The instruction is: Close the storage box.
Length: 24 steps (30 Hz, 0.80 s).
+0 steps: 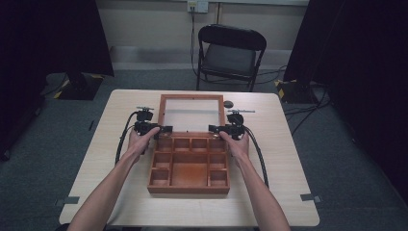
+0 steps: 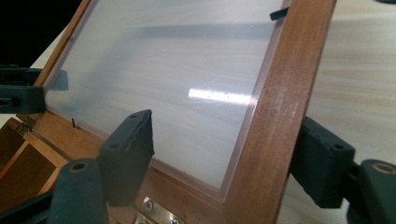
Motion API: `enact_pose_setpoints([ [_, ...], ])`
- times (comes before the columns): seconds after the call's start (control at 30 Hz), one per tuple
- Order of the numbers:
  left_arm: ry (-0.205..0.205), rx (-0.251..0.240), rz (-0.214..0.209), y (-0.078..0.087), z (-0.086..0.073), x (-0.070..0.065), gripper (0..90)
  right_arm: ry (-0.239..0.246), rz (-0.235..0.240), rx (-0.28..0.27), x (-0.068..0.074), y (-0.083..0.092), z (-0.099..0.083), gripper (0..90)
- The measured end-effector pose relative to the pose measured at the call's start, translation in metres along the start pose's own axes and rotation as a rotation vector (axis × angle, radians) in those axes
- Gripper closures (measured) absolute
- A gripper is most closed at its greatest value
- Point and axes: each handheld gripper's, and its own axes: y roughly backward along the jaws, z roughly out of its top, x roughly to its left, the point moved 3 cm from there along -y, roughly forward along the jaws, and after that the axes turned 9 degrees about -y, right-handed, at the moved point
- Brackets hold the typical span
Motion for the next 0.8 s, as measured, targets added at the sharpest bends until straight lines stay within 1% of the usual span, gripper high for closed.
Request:
enact_pose_setpoints([
  [0.03,-0.002,-0.005,-0.002,0.001,0.001,0.0,29.5,0.0,0.0,0.0,0.0,0.0,0.0,29.0],
  [0.07,-0.004,-0.008,0.003,0.002,0.001,0.0,32.0,0.007,0.0,-0.01,0.001,0.002,0.001,29.5],
  [0.13,-0.019,-0.016,0.009,0.004,0.002,0.0,32.7,0.01,-0.001,-0.012,0.002,0.002,0.002,29.5],
  [0.2,-0.028,-0.021,0.009,0.005,0.002,0.0,34.9,-0.001,0.013,-0.015,0.002,0.005,0.003,30.6],
  [0.23,-0.025,-0.03,0.009,0.006,0.002,0.0,34.9,-0.001,0.013,-0.015,0.002,0.005,0.003,30.6],
  [0.27,-0.034,-0.035,0.011,0.008,0.002,0.0,36.2,-0.006,0.018,-0.02,0.002,0.006,0.003,31.0],
  [0.3,-0.032,-0.042,0.013,0.009,0.002,0.0,38.4,-0.002,0.021,-0.029,0.003,0.008,0.004,31.3],
  [0.37,-0.044,-0.047,0.015,0.011,0.003,-0.001,38.8,-0.003,0.022,-0.03,0.003,0.009,0.004,32.2],
  [0.4,-0.052,-0.048,0.021,0.013,0.003,-0.002,38.9,0.008,0.021,-0.036,0.004,0.01,0.005,33.6],
  [0.43,-0.053,-0.052,0.021,0.014,0.004,-0.003,39.7,0.008,0.02,-0.038,0.004,0.011,0.005,34.8],
  [0.57,-0.061,-0.088,0.027,0.019,0.005,-0.006,41.3,0.019,0.026,-0.052,0.007,0.017,0.006,36.4],
  [0.63,-0.071,-0.091,0.03,0.022,0.006,-0.008,41.7,0.031,0.026,-0.056,0.009,0.02,0.007,37.1],
  [0.73,-0.087,-0.088,0.024,0.026,0.008,-0.009,42.5,0.033,0.029,-0.057,0.011,0.024,0.008,38.8],
  [0.8,-0.085,-0.098,0.018,0.029,0.008,-0.009,44.1,0.042,0.029,-0.057,0.012,0.027,0.009,39.1],
])
